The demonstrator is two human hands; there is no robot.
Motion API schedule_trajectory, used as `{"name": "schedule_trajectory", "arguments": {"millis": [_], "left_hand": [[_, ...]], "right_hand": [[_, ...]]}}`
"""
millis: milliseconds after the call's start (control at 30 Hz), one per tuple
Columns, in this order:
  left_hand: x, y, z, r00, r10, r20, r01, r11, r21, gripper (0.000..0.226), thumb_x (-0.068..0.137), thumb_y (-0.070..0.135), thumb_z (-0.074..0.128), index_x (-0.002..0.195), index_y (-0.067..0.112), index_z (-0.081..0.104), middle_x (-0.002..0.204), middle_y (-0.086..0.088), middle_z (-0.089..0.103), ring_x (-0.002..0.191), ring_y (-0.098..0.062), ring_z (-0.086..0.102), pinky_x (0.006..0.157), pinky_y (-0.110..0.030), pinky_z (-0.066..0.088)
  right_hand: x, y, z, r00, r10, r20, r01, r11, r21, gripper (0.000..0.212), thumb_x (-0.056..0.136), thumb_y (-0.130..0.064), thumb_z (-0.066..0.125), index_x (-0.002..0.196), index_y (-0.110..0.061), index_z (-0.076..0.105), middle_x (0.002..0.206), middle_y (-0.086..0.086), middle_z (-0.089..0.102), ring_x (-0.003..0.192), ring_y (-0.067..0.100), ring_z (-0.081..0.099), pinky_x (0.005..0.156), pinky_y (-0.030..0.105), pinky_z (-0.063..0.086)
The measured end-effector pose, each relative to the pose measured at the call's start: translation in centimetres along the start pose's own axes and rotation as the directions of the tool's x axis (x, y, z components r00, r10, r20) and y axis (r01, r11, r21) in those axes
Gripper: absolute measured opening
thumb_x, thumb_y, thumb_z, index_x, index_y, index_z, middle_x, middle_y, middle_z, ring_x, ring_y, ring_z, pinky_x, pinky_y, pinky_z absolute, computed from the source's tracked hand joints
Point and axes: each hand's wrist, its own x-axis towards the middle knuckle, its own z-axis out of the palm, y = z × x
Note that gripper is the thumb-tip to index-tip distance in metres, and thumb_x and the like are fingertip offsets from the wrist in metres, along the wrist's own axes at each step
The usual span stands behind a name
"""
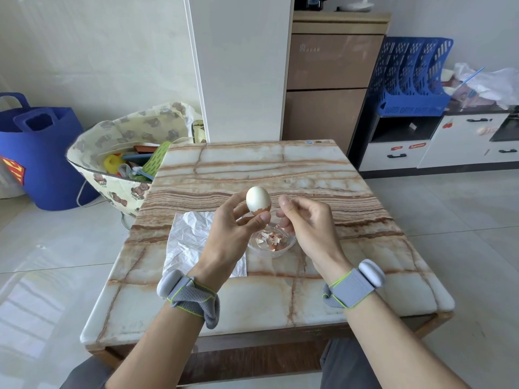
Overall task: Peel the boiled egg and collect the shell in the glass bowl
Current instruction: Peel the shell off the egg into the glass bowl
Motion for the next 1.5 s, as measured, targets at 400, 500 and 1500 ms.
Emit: {"name": "schedule_trajectory", "arguments": {"millis": [400,500,1500], "left_hand": [[-0.06,0.46,0.56,1.0,0.017,-0.022,-0.017,1.0,0.005,0.046,0.08,0.004,0.085,0.122,0.012,0.066,0.114,-0.016,0.072,0.097,-0.033,0.077,0.089,-0.033,0.06],[0.02,0.49,0.72,0.999,0.004,-0.034,-0.004,1.0,0.015,0.048,0.079,0.005,0.086,0.122,0.013,0.067,0.115,-0.018,0.072,0.099,-0.035,0.076,0.093,-0.038,0.06],[-0.03,0.0,0.49,1.0,0.005,0.02,-0.006,0.998,0.06,0.043,0.089,0.002,0.075,0.131,0.006,0.064,0.11,-0.016,0.073,0.096,-0.031,0.073,0.099,-0.041,0.058]], "right_hand": [[-0.12,-0.4,0.53,0.996,-0.003,0.094,-0.002,0.999,0.047,0.02,0.106,-0.019,0.06,0.089,-0.009,0.065,0.071,-0.001,0.071,0.056,0.015,0.059,0.052,0.021,0.045],[-0.08,-0.5,0.57,0.997,0.002,0.079,-0.003,1.0,0.014,0.02,0.104,-0.018,0.061,0.087,-0.008,0.064,0.072,0.001,0.072,0.057,0.017,0.059,0.053,0.027,0.047],[0.41,-0.52,0.22,0.998,-0.055,-0.024,0.054,0.997,-0.059,0.019,0.098,-0.006,0.066,0.08,-0.01,0.066,0.068,0.002,0.068,0.057,0.009,0.059,0.058,0.022,0.051]]}}
